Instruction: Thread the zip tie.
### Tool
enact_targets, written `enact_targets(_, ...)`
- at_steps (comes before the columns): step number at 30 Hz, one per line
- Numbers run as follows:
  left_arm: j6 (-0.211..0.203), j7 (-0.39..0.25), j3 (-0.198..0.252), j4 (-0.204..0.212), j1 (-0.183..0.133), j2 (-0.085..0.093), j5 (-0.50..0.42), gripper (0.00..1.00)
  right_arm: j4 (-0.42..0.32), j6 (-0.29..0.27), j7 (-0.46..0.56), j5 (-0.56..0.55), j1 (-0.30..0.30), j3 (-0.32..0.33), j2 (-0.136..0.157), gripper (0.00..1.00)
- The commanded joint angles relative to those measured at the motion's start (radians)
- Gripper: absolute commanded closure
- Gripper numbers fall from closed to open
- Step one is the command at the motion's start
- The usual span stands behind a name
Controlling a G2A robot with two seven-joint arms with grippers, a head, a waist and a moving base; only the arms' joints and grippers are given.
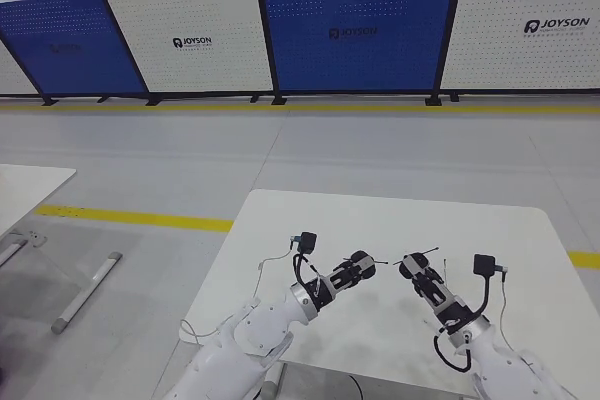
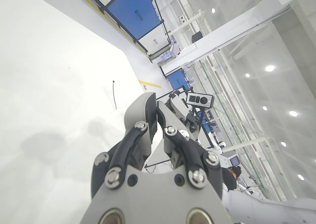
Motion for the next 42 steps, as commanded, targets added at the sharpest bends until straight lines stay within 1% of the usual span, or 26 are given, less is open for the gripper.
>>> enact_targets(1, 0.000, 0.000, 0.000, 0.000, 0.000, 0.000, 0.000, 1.00, 0.000, 0.000, 0.000, 0.000, 0.000, 0.000, 0.000, 1.00)
enact_targets(9, 0.000, 0.000, 0.000, 0.000, 0.000, 0.000, 0.000, 1.00, 0.000, 0.003, -0.001, -0.002, -0.001, 0.000, 0.000, 1.00)
enact_targets(18, 0.000, 0.000, 0.000, 0.000, 0.000, 0.000, 0.000, 1.00, 0.004, 0.051, -0.054, -0.046, 0.015, -0.024, -0.022, 1.00)
enact_targets(23, 0.000, 0.000, 0.000, 0.000, 0.000, 0.000, 0.000, 1.00, 0.014, 0.065, -0.052, -0.061, 0.023, -0.036, -0.032, 1.00)
enact_targets(27, 0.000, 0.000, 0.000, 0.000, 0.000, 0.000, 0.000, 1.00, 0.018, 0.061, -0.041, -0.057, 0.022, -0.038, -0.038, 1.00)
enact_targets(31, 0.000, 0.000, 0.000, 0.000, 0.000, 0.000, 0.000, 1.00, 0.019, 0.027, -0.036, -0.022, 0.011, -0.017, -0.041, 1.00)
enact_targets(34, 0.000, 0.000, 0.000, 0.000, 0.000, 0.000, 0.000, 1.00, 0.019, 0.015, -0.030, -0.016, 0.002, -0.003, -0.042, 1.00)
enact_targets(38, 0.000, 0.000, 0.000, 0.000, 0.000, 0.000, 0.000, 1.00, 0.019, 0.013, -0.021, -0.034, -0.007, 0.005, -0.044, 1.00)
enact_targets(42, 0.000, 0.000, 0.000, 0.000, 0.000, 0.000, 0.000, 1.00, 0.023, 0.016, -0.019, -0.046, -0.004, 0.004, -0.049, 1.00)
